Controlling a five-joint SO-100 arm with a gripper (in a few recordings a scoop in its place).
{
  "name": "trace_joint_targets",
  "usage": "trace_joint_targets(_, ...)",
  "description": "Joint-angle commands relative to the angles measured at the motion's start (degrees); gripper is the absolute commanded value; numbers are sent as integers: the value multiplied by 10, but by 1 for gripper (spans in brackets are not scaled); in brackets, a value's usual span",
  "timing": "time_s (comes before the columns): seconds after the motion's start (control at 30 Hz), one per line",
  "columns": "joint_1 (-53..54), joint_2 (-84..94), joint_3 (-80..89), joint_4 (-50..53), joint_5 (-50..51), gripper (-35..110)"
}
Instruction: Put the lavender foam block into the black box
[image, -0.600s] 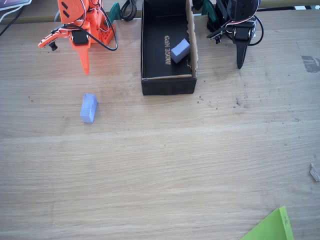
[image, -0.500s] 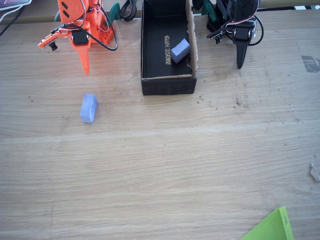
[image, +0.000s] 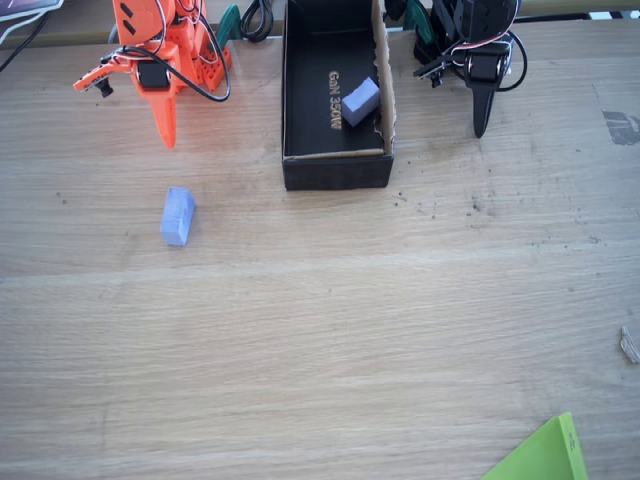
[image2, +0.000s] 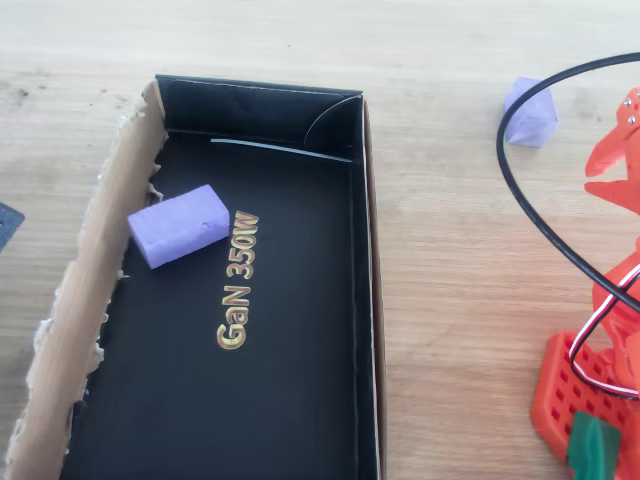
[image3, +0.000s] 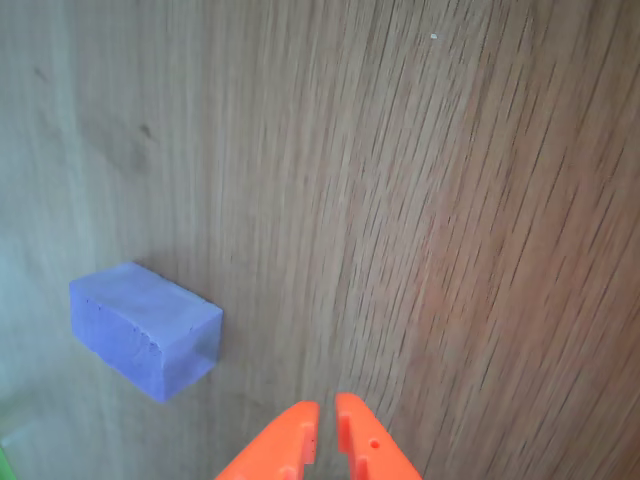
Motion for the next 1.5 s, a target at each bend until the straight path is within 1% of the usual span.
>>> trace_joint_targets(0.0,8,7,2,13,4,0)
trace_joint_targets(0.13,23,7,2,12,3,0)
trace_joint_targets(0.27,23,7,2,7,68,0)
trace_joint_targets(0.47,51,7,2,-33,103,0)
trace_joint_targets(0.57,70,7,0,-40,102,0)
trace_joint_targets(0.7,77,7,-19,-28,106,0)
trace_joint_targets(0.83,67,7,-39,-4,138,0)
trace_joint_targets(1.0,59,7,-47,-6,138,0)
trace_joint_targets(1.1,58,4,-68,11,141,0)
trace_joint_targets(1.17,61,-22,-95,20,140,0)
trace_joint_targets(1.47,91,-244,-244,5,89,0)
